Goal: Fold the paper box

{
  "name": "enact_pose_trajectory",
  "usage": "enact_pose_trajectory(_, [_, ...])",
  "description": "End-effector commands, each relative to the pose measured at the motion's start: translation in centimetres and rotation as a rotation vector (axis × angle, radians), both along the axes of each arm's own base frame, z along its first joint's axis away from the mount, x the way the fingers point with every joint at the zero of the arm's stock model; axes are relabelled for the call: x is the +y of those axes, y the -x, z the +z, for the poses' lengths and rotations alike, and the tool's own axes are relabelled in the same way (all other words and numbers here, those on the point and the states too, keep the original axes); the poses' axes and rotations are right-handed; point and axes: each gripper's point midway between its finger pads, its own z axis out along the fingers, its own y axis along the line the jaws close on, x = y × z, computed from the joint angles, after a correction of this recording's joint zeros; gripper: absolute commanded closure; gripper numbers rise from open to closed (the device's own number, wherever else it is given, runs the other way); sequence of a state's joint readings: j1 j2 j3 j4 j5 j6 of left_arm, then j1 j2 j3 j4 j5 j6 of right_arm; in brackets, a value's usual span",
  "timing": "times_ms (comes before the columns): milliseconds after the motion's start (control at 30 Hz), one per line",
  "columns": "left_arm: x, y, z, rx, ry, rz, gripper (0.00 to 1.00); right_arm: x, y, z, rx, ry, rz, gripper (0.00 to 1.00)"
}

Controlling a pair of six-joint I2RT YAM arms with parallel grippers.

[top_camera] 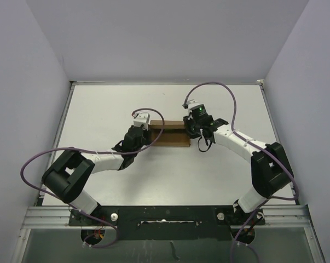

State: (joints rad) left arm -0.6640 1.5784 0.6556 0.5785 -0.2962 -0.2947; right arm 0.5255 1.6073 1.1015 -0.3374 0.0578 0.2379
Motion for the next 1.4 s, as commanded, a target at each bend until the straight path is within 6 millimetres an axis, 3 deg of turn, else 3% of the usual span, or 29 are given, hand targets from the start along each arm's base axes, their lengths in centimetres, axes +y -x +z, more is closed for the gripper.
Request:
enact_pose_trajectory(0, [-4.5,2.4,3.8,-0.100,0.113,-0.204,1.00,3.7,0.2,4.0,-0.129,-0.107,0.159,0.80])
enact_pose_trajectory(100, [-4.4,2.7,3.5,-0.105,0.097,-0.201,1.00,3.4,0.4,4.1,-0.144,-0.088,0.179,0.75])
enact_pose_trajectory(367, [-3.7,2.5,3.0,-0.108,0.073,-0.153,1.00,2.0,1.7,4.2,-0.188,-0.022,0.260,0.44])
enact_pose_trajectory(667, [-3.6,2.3,3.1,-0.118,0.061,-0.137,1.00,0.2,3.3,2.3,-0.100,-0.020,0.303,0.24])
enact_pose_trajectory(1000, [-3.7,2.2,3.4,-0.126,0.055,-0.136,1.00,-1.7,4.1,0.2,0.025,-0.046,0.315,0.16])
enact_pose_trajectory(1200, [-3.7,2.4,3.2,-0.126,0.048,-0.146,1.00,-2.4,5.9,1.2,-0.030,-0.025,0.506,0.09])
enact_pose_trajectory(1367, [-3.9,2.6,3.0,-0.120,0.050,-0.156,0.97,-1.9,8.4,4.3,-0.136,-0.068,0.751,0.06])
